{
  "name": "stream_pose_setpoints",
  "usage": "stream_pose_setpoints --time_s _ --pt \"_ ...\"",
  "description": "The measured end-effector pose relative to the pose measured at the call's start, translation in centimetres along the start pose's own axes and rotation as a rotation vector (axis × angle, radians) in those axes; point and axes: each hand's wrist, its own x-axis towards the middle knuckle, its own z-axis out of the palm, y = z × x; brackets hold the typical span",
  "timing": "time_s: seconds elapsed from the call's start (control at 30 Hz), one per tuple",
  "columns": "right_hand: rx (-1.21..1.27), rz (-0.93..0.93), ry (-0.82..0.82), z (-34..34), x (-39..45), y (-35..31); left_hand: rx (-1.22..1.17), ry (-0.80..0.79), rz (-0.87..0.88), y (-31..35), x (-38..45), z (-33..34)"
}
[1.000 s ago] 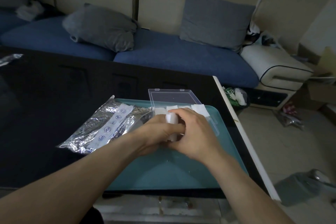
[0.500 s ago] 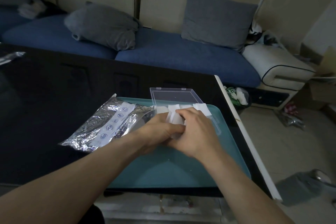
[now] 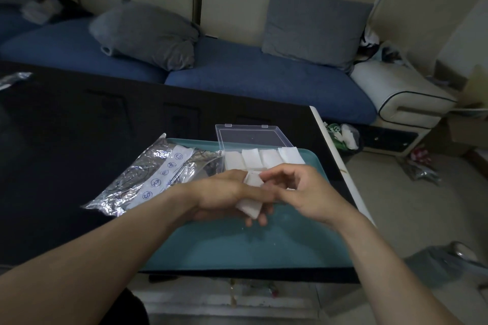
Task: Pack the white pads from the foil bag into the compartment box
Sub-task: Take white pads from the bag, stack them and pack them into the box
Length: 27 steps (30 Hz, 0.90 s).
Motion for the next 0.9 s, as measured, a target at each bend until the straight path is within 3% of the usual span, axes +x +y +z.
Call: stream_pose_setpoints --time_s 0.17,0.3,0.7,0.8,0.9 --pt "-0.015 -0.078 0.155 -0.5 0.2 0.3 -0.356 -0.021 -0.047 1.3 0.1 0.3" --pt "-0.028 -0.091 0.229 -0.9 0.0 0.4 -0.453 0.130 -0.016 1.3 0.1 0.2" --pt "-0.076 -0.091 0.228 -0.8 0.1 -0.1 -0.332 0.215 0.049 0.5 0.5 0.7" --pt "0.056 -0.090 0.271 -2.1 -0.2 -0.1 -0.301 0.250 0.049 0.3 0.6 0.3" --pt "0.251 -0.094 0.201 -3.2 -1.1 -0.7 -0.264 0.282 0.049 0.2 0.7 0.3"
